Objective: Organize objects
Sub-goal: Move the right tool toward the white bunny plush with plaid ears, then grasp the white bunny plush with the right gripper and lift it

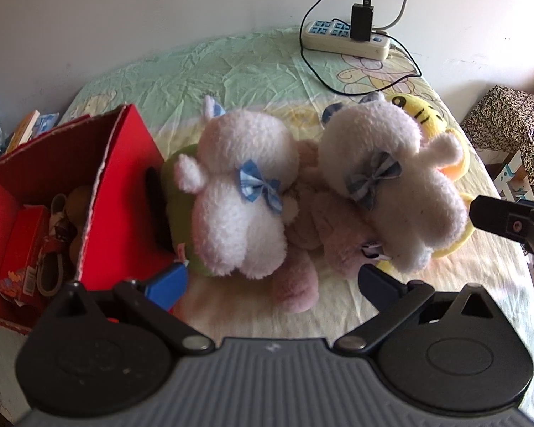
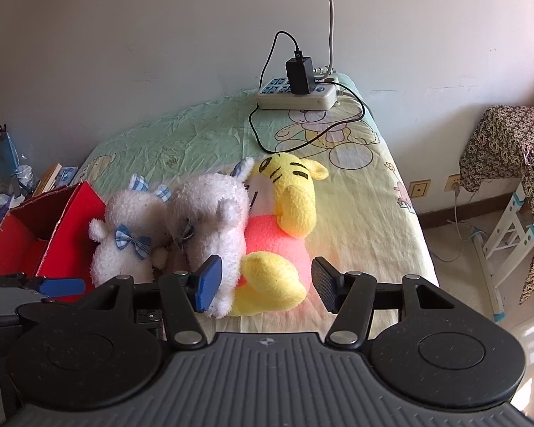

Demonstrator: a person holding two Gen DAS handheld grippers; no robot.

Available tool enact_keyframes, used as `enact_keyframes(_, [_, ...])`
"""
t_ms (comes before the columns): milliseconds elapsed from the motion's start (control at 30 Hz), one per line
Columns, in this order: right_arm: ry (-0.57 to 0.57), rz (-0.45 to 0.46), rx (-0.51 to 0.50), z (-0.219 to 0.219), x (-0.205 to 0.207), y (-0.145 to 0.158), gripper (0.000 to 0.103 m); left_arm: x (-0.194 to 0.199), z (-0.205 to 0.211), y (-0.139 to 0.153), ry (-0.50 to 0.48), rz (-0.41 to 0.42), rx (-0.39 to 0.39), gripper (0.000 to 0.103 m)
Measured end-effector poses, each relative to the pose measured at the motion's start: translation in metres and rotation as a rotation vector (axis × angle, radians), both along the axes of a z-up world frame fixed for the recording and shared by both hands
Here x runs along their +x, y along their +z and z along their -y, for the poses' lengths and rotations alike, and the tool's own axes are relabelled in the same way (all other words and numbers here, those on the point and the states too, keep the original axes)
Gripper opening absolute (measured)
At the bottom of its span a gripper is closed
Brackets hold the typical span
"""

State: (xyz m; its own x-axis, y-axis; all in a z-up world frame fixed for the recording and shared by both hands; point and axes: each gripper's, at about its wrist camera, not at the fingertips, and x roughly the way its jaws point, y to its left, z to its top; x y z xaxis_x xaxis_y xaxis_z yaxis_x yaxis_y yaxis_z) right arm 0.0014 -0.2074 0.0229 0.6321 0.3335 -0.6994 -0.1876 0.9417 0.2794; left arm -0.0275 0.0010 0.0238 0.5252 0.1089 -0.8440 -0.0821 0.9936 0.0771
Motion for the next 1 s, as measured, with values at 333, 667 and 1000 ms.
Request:
enact_keyframes(333, [0.018, 0.008, 0.045, 0.007, 0.002, 0.002, 0.059, -0.007, 0.008, 0.014, 0.009, -0.018, 0.010, 0.102])
enact_keyframes(667, [0.075, 0.012, 0.137, 0.011, 0.025, 0.013, 0.059, 0.012, 0.031, 0.034, -0.071, 0.050, -0.094, 0.102])
enact_keyframes(1000, [0.162, -0.121, 0.273, 0.003, 0.074, -0.005, 0.059, 0.047, 0.039, 0.018, -0.212, 0.045, -0.371, 0.097])
